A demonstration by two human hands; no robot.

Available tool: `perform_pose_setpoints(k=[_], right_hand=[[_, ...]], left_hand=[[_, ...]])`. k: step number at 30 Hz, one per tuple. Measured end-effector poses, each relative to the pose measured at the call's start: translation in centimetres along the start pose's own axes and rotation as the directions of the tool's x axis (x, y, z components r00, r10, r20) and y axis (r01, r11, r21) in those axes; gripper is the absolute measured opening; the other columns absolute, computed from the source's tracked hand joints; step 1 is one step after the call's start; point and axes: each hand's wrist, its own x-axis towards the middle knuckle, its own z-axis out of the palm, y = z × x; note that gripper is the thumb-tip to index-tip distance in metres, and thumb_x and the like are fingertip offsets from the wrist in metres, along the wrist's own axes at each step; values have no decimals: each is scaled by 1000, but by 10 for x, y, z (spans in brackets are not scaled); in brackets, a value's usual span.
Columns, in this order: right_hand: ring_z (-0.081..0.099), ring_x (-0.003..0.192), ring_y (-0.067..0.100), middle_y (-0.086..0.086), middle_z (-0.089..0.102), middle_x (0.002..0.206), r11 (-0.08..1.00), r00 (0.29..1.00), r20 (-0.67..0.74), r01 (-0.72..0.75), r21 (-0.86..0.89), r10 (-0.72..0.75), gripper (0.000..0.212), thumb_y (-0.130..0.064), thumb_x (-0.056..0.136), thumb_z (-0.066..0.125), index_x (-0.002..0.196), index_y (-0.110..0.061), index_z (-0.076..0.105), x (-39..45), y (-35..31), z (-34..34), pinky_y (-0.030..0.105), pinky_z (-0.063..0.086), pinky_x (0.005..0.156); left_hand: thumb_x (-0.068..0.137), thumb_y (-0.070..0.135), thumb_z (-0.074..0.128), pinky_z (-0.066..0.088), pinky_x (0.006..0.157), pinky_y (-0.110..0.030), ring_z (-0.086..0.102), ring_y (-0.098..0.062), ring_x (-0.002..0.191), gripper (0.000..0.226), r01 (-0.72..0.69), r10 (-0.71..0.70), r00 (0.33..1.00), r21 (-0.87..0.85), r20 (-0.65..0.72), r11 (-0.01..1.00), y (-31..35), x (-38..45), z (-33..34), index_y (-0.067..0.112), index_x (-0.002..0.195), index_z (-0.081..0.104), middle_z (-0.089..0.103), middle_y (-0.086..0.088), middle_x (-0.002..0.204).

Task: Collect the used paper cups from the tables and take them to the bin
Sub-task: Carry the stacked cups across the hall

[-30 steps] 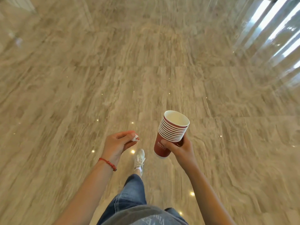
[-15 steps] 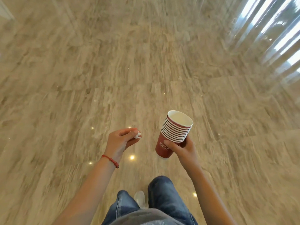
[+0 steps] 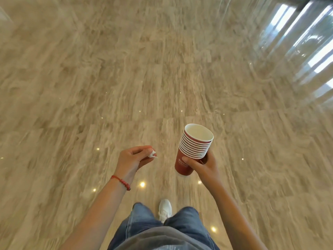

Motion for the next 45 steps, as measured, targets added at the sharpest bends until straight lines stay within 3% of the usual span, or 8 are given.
perform_pose_setpoints(k=[4, 7, 10, 18, 24, 31, 37, 45], right_hand=[[66, 95, 5, -2, 68, 106, 1000, 1000, 8, -12, 5, 12, 60, -17, 68, 82, 121, -15, 54, 85, -23, 0, 15, 52, 69], [66, 97, 7, -5, 69, 105, 1000, 1000, -7, -21, -19, 21, 68, -35, 58, 84, 118, -20, 55, 144, -30, 7, 21, 54, 72], [66, 95, 4, -11, 70, 100, 1000, 1000, 10, -14, -17, 15, 65, -44, 52, 81, 111, -28, 58, 211, -38, 19, 17, 52, 71], [66, 97, 7, -12, 70, 103, 1000, 998, 54, 19, 5, -19, 50, -28, 61, 81, 104, -42, 58, 410, -94, 54, 16, 53, 74], [66, 91, 1, -20, 70, 96, 998, 998, 38, -43, 34, 42, 52, -8, 67, 82, 105, -33, 55, 531, -111, 65, 11, 51, 68], [67, 93, 7, -10, 71, 98, 999, 999, 39, -37, 39, 35, 53, -11, 65, 82, 111, -21, 57, 693, -136, 66, 15, 52, 71], [66, 89, 0, -19, 70, 94, 1000, 1000, 10, -8, 27, 8, 49, -9, 67, 81, 104, -30, 57, 847, -175, 46, 11, 51, 68], [67, 89, 2, -16, 71, 92, 999, 1000, -16, -25, 42, 25, 46, -10, 67, 81, 101, -31, 58, 1015, -219, 34, 13, 51, 68]], left_hand=[[77, 0, 69, 55, 63, -19, 71, -19, 74, 5, 4, -4, 1000, -8, -17, 1000, 38, 67, 26, 1, 79, 73, 73, -15, 77], [76, -1, 69, 56, 65, -21, 71, -21, 76, 8, 29, -29, 999, -7, -21, 1000, 60, 126, 43, -1, 83, 72, 73, -18, 81], [76, 0, 69, 57, 67, -22, 71, -22, 77, 11, 34, -34, 999, 10, -12, 999, 86, 193, 58, -2, 86, 71, 72, -18, 82], [77, -2, 67, 55, 60, -18, 71, -16, 68, 5, 36, -36, 999, -6, -17, 999, 194, 375, 89, 0, 79, 71, 73, -12, 71], [77, 0, 68, 55, 59, -17, 71, -16, 68, 7, 51, -51, 999, 13, -8, 999, 263, 484, 117, 5, 74, 73, 73, -11, 72], [77, 0, 68, 56, 60, -19, 72, -19, 73, 5, 96, -96, 995, 17, -18, 995, 306, 617, 165, 2, 79, 72, 74, -14, 76], [76, -2, 68, 56, 60, -18, 71, -17, 69, 7, 60, -60, 998, 17, -13, 998, 379, 742, 229, -2, 82, 71, 73, -12, 72], [76, -1, 69, 56, 61, -18, 72, -18, 72, 5, 25, -25, 1000, 0, -4, 1000, 469, 886, 291, 0, 79, 72, 74, -11, 73]])
